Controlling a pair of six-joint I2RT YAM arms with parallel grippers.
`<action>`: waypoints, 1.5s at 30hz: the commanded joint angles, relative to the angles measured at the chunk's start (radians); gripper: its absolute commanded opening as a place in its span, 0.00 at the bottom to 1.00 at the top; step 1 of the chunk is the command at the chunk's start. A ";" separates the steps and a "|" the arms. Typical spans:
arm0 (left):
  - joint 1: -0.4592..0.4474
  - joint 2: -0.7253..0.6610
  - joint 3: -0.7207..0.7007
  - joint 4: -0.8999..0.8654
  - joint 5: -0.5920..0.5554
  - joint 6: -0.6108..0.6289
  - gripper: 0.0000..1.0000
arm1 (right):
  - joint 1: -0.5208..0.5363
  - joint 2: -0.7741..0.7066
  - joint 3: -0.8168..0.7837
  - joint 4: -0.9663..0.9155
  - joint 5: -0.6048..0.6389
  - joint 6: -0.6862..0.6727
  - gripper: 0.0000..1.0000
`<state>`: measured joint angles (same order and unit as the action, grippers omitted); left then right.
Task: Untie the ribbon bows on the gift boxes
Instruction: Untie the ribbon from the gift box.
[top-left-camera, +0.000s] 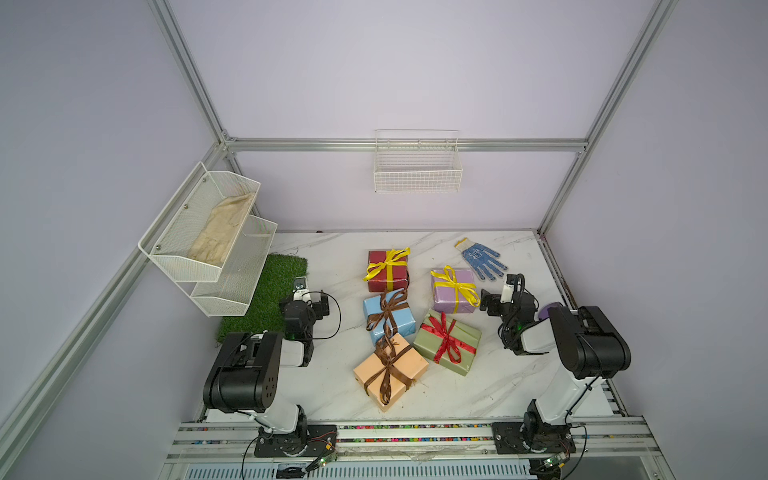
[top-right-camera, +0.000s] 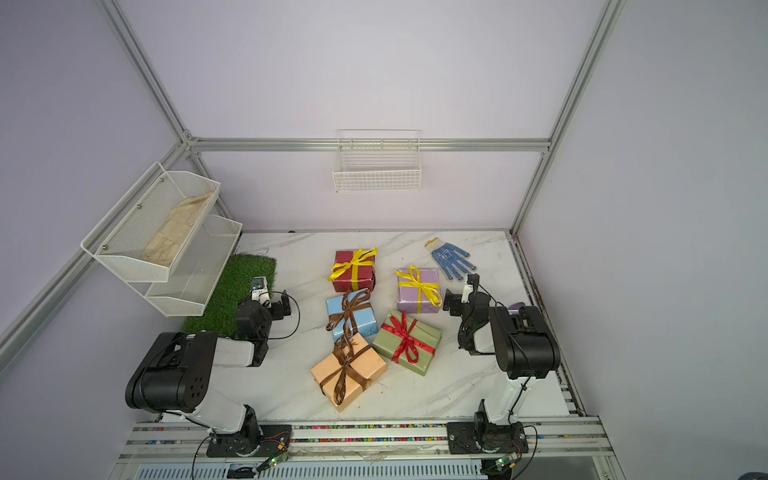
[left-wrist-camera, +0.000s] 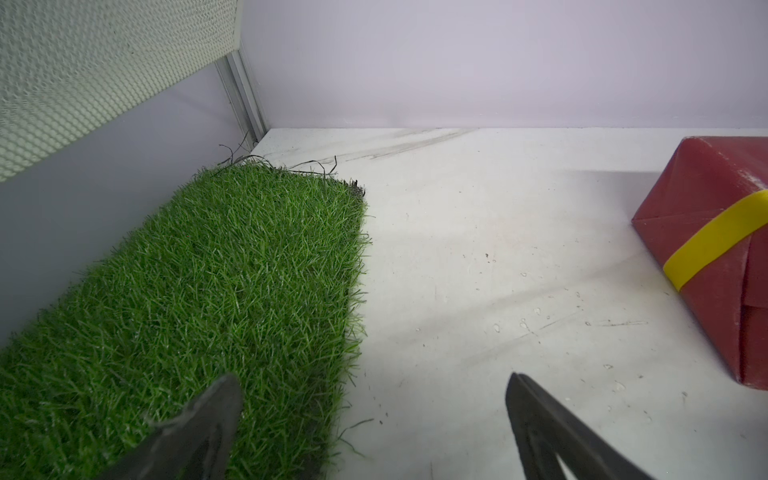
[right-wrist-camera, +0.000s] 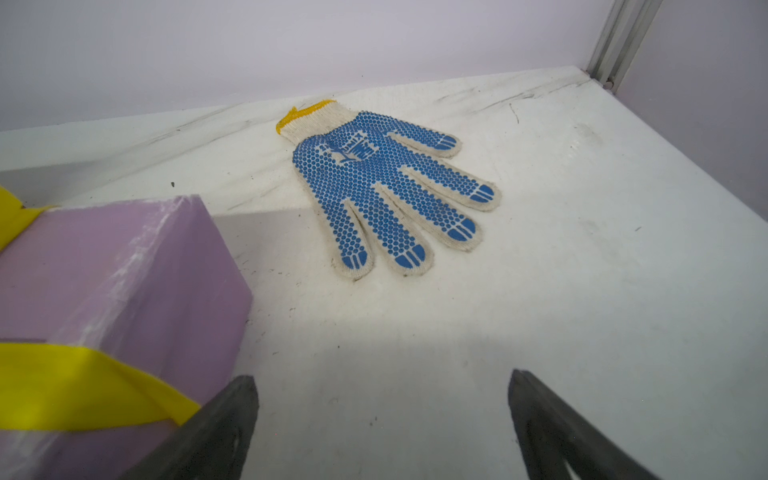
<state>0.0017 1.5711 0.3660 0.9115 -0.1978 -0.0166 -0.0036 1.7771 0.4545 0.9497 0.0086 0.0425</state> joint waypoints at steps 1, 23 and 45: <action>0.005 -0.001 0.010 0.040 -0.008 -0.003 1.00 | 0.004 -0.001 0.016 0.020 0.000 -0.007 0.97; -0.292 -0.454 0.196 -0.632 0.157 0.024 1.00 | 0.266 -0.465 0.372 -0.975 0.087 0.057 0.80; -0.772 -0.308 0.291 -0.775 0.395 -0.046 0.75 | 0.511 -0.377 0.423 -1.225 -0.288 0.127 0.40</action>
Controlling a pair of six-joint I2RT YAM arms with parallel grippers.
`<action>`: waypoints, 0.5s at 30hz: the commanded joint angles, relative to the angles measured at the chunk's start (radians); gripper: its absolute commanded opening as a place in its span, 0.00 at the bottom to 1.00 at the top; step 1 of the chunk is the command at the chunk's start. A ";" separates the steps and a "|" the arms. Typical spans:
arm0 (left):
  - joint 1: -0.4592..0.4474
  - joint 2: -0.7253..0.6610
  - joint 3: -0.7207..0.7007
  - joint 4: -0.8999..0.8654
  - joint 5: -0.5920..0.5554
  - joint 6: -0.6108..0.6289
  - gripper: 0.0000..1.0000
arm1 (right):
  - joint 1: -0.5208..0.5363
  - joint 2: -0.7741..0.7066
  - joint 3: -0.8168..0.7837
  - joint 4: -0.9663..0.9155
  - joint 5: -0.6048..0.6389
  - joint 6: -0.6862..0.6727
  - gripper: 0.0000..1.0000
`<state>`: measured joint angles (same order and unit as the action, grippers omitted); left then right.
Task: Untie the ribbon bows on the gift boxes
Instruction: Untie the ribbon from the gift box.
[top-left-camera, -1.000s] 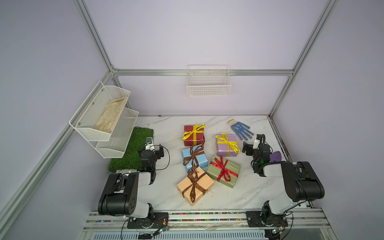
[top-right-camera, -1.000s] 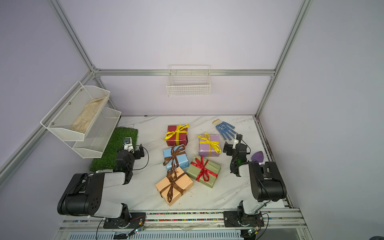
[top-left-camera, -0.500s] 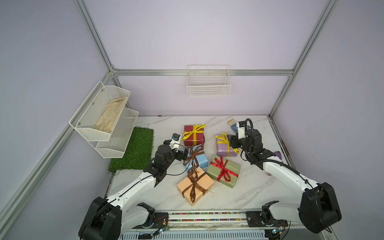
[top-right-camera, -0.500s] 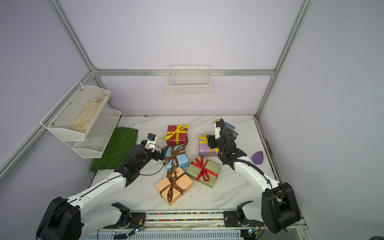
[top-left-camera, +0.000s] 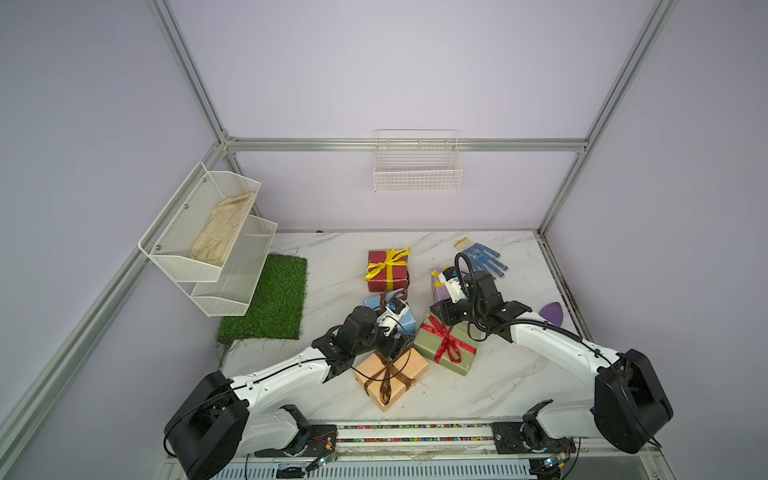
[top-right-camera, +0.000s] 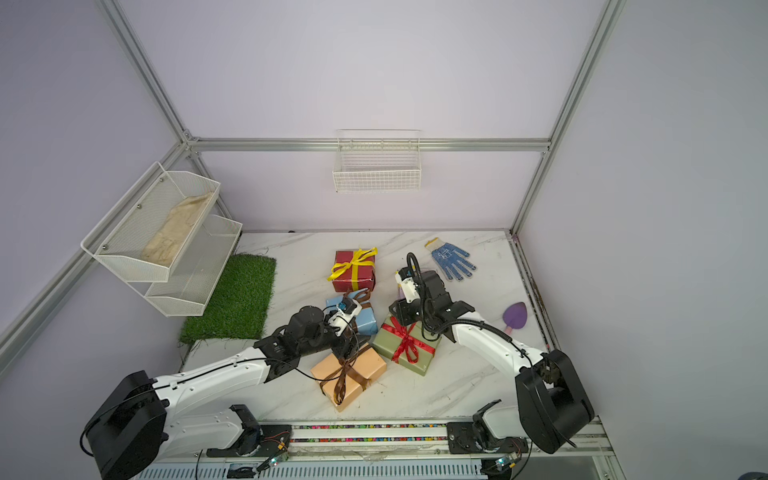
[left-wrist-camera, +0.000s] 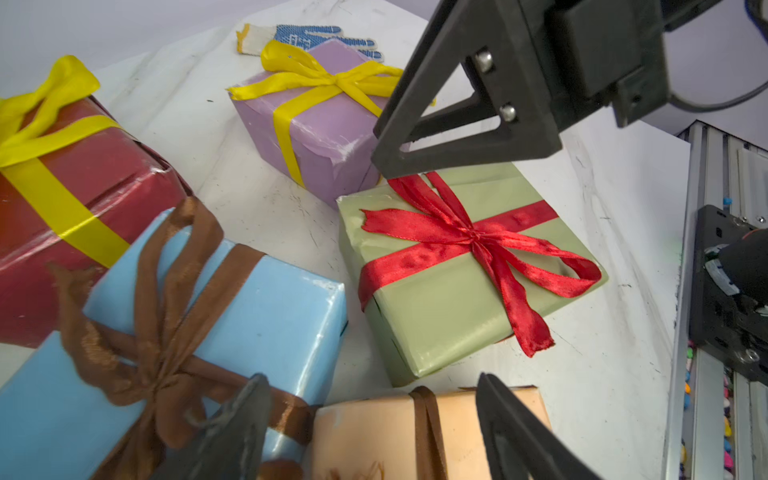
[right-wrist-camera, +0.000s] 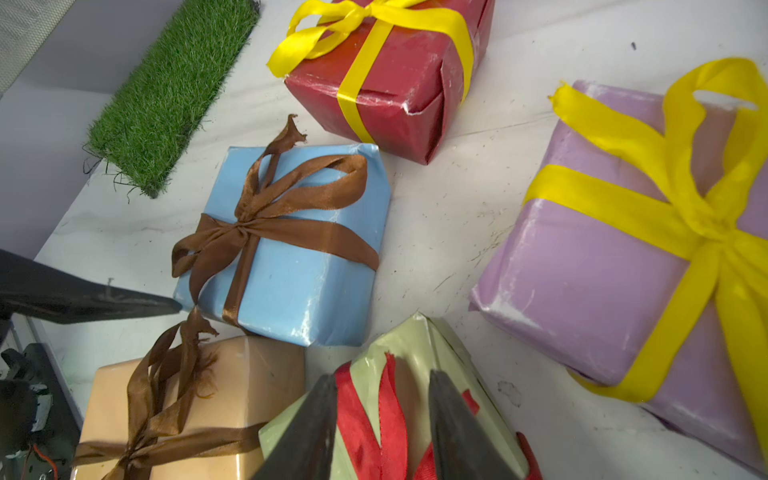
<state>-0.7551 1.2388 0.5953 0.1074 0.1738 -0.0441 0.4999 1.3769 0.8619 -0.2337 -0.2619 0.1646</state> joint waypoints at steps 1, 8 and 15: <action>-0.022 0.041 0.066 0.040 0.023 -0.023 0.74 | 0.008 0.029 0.013 -0.042 -0.017 0.004 0.39; -0.045 0.144 0.131 0.102 0.061 -0.060 0.61 | 0.012 0.083 0.009 -0.034 0.007 0.018 0.32; -0.062 0.216 0.164 0.115 0.057 -0.062 0.49 | 0.014 0.085 0.002 -0.035 0.024 0.022 0.30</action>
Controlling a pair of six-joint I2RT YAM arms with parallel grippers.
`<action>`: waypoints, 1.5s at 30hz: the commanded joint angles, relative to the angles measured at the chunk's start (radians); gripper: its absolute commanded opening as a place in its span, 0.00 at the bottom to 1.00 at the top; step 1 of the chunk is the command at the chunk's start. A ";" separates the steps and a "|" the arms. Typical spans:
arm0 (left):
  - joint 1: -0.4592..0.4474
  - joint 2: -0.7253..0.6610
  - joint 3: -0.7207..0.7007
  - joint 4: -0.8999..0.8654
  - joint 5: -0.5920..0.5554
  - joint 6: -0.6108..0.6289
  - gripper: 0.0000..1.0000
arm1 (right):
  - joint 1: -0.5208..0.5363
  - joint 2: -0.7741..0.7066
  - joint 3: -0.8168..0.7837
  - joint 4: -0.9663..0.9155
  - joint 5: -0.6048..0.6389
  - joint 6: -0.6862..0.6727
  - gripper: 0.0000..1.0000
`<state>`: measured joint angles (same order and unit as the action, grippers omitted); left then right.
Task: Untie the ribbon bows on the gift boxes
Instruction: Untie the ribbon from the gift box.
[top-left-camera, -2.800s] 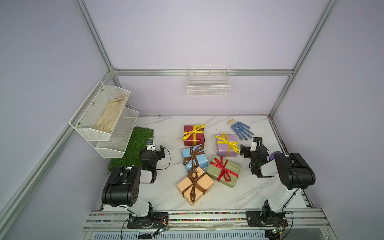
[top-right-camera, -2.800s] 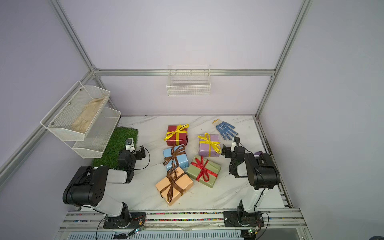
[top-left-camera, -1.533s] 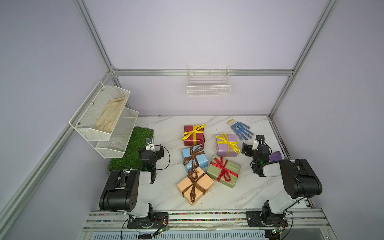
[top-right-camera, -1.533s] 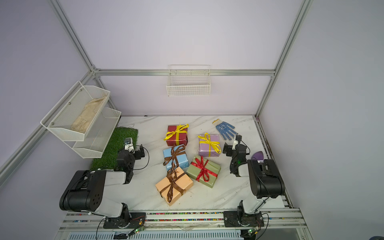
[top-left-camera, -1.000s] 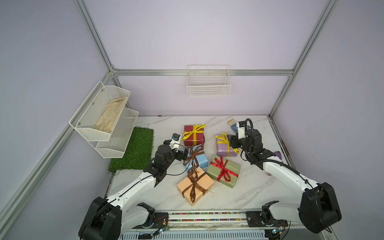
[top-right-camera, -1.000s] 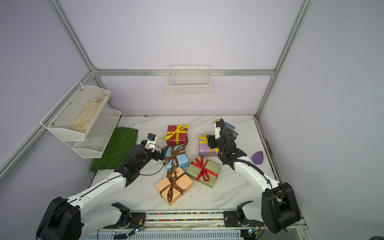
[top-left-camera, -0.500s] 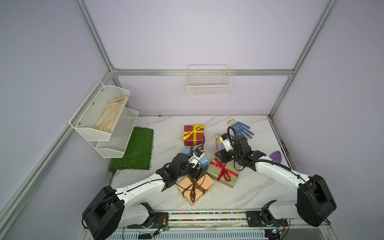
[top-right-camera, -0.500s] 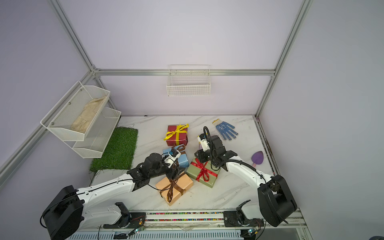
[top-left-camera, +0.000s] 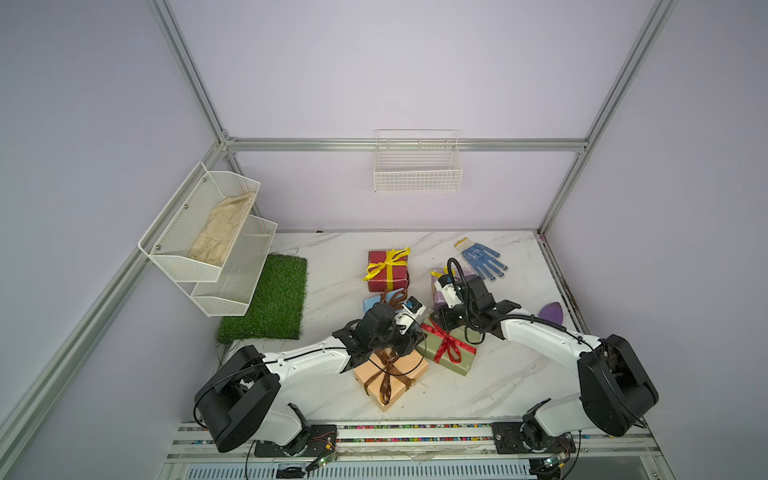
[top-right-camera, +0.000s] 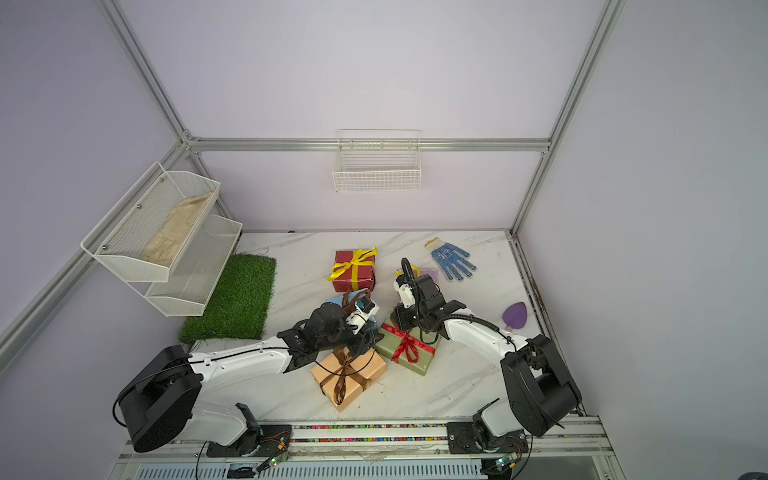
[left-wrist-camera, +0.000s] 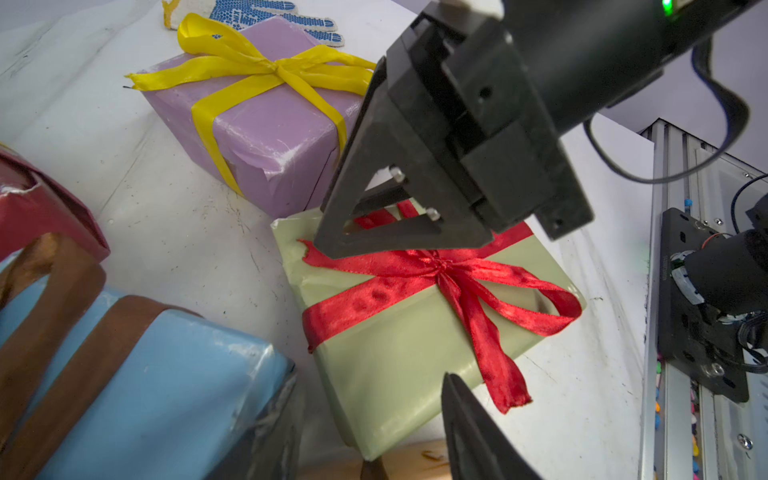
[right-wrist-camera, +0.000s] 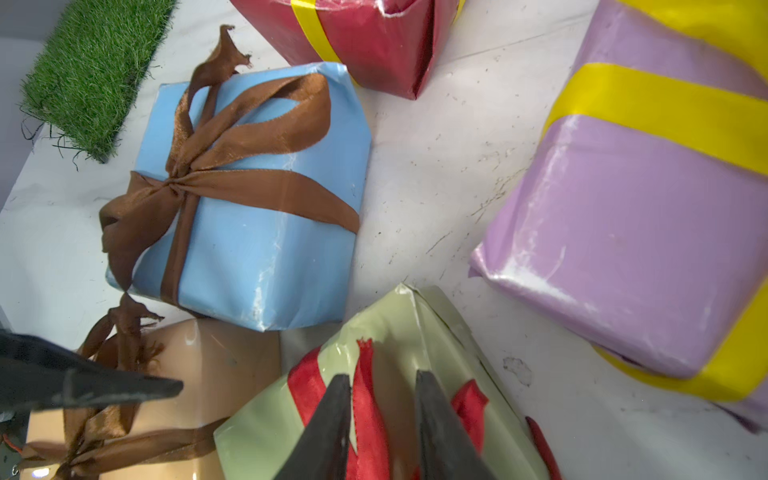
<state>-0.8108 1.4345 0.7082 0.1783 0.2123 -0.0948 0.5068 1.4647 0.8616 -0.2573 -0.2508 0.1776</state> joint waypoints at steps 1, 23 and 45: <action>-0.008 0.024 0.053 0.047 0.018 -0.014 0.47 | 0.008 -0.003 0.001 -0.014 0.013 0.008 0.30; -0.023 0.109 0.051 0.129 0.041 -0.049 0.24 | 0.044 0.024 0.025 -0.039 0.060 0.024 0.01; -0.041 0.255 0.043 0.266 -0.010 -0.112 0.00 | 0.044 -0.039 0.122 -0.081 0.111 0.137 0.00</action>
<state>-0.8425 1.6718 0.7334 0.4194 0.2153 -0.1913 0.5457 1.4731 0.9333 -0.3222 -0.1791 0.2905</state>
